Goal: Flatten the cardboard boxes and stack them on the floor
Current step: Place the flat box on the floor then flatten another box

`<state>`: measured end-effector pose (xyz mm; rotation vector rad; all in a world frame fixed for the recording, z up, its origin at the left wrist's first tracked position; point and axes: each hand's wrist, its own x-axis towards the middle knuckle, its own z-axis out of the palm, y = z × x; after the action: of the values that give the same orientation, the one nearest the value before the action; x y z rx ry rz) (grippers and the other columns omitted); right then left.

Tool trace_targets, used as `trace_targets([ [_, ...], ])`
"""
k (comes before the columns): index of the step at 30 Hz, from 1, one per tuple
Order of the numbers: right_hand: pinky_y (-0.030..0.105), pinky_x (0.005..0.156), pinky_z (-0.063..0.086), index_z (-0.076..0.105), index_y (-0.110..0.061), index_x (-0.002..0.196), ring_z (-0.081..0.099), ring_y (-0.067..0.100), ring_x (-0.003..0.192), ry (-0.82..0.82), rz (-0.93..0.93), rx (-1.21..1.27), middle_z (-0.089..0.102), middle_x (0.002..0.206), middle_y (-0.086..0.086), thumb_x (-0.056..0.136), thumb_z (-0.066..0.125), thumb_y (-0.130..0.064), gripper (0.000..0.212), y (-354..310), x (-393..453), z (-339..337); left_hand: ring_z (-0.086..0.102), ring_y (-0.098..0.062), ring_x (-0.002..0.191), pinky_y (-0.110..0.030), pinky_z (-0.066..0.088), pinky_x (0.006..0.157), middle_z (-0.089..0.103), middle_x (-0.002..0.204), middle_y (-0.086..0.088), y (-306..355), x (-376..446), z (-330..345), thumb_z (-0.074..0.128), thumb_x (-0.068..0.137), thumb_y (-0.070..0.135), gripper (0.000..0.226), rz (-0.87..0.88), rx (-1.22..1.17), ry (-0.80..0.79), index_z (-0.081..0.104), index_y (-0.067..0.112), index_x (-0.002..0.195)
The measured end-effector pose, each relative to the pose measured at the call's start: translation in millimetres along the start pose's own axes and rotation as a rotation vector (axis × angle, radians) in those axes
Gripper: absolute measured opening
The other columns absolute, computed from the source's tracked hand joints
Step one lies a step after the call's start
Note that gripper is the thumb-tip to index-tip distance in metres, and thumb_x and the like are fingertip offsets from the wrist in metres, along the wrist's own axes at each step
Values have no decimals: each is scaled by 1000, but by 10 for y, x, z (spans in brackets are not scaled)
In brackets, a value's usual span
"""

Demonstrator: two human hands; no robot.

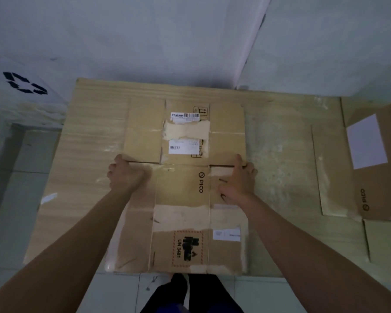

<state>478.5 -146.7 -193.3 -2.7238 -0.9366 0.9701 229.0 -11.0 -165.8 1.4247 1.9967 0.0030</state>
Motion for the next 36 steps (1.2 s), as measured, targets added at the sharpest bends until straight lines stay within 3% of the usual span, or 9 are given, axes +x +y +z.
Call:
trace_targets([
  [4,41,106,41,12,-28,154,28,35,135,33,69,135,27,145,14,59,93,-35,125,-38,56,-117,47,-42,121,-47,43,100,51,128,-21,-41,145,-112,68,74,33,69,0,-56,23,42,15,135],
  [7,38,98,42,8,-34,155,39,33,129,113,67,208,29,140,12,60,94,-34,128,-95,9,-144,59,-39,107,-43,47,87,63,106,-12,-31,117,-118,69,81,32,57,92,-101,33,42,15,128],
  [11,38,94,47,8,-42,155,52,34,124,141,-8,321,36,147,11,68,90,-36,120,-164,-116,-128,63,-44,96,-43,45,76,68,99,-18,6,-22,-111,62,90,31,50,235,49,156,37,16,131],
  [15,37,89,45,18,-39,153,58,34,114,196,-62,351,48,135,12,72,87,-32,107,-285,-267,-183,65,-42,86,-38,41,67,67,92,-20,6,-227,-176,55,95,22,49,346,74,249,33,20,139],
  [23,32,73,38,17,-33,154,60,37,104,251,-217,235,49,129,15,76,85,-28,104,-744,-588,-350,66,-38,81,-41,49,68,68,88,-17,-216,-432,-743,54,93,20,54,424,-17,371,31,20,142],
  [27,31,71,39,15,-33,155,62,36,100,291,-293,194,49,127,14,79,83,-26,102,-1099,-824,-382,58,-27,65,-34,45,59,63,76,-6,-435,-476,-1193,53,96,22,72,454,-67,443,13,21,156],
  [36,30,71,38,15,-31,157,60,32,96,367,-448,114,45,125,12,82,77,-34,98,-2210,-1738,101,53,-20,72,-31,39,66,58,84,-2,-1601,-347,-2328,50,100,26,71,450,-126,503,9,20,158],
])
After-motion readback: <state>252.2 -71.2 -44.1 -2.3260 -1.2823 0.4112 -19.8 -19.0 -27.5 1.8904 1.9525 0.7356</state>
